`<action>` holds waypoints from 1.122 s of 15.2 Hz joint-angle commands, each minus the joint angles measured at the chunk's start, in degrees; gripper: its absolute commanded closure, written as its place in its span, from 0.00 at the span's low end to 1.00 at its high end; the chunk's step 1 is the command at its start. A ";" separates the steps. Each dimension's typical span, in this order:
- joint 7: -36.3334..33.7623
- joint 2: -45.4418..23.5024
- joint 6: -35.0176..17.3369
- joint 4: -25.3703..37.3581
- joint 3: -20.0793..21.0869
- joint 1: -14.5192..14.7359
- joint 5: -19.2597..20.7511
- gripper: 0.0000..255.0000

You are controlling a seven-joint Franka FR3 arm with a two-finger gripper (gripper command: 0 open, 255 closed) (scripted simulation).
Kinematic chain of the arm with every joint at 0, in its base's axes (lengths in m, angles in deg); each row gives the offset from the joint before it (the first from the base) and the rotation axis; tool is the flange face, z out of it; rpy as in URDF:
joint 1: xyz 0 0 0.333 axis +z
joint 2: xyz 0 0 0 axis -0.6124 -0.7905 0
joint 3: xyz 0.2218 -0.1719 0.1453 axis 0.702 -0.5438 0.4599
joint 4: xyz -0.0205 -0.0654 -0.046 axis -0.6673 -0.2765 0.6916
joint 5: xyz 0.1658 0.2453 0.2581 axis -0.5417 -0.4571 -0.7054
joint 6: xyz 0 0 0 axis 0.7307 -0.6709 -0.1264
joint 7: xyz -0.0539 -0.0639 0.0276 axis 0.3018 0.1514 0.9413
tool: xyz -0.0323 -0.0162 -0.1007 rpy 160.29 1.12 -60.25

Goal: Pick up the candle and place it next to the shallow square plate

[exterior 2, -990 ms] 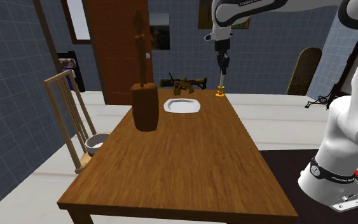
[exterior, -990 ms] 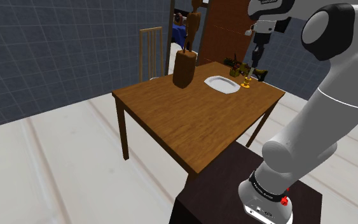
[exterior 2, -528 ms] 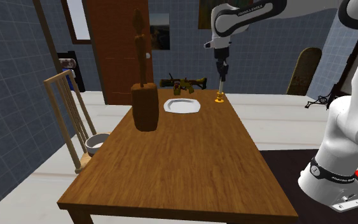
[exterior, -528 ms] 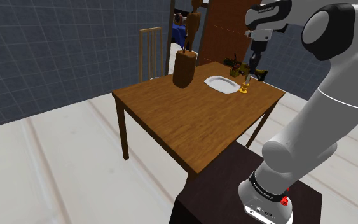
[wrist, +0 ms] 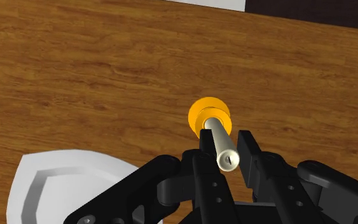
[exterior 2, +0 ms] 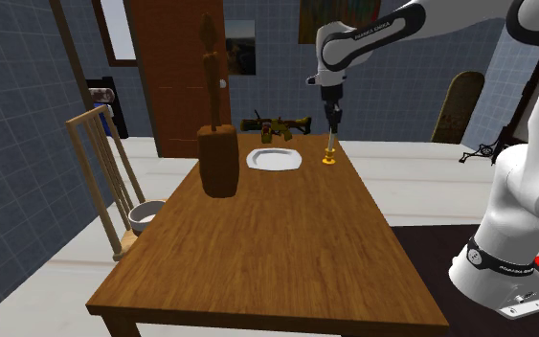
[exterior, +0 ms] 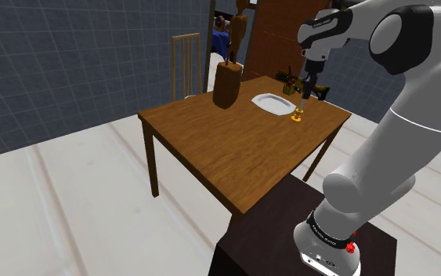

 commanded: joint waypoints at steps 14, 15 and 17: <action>-0.14 -3.10 -10.28 -7.36 -0.11 -0.37 -0.89 1.00; -0.14 -3.10 -10.28 -7.36 -0.11 -0.37 -0.90 1.00; -0.14 -3.10 -10.28 -7.36 -0.11 -0.37 -0.90 1.00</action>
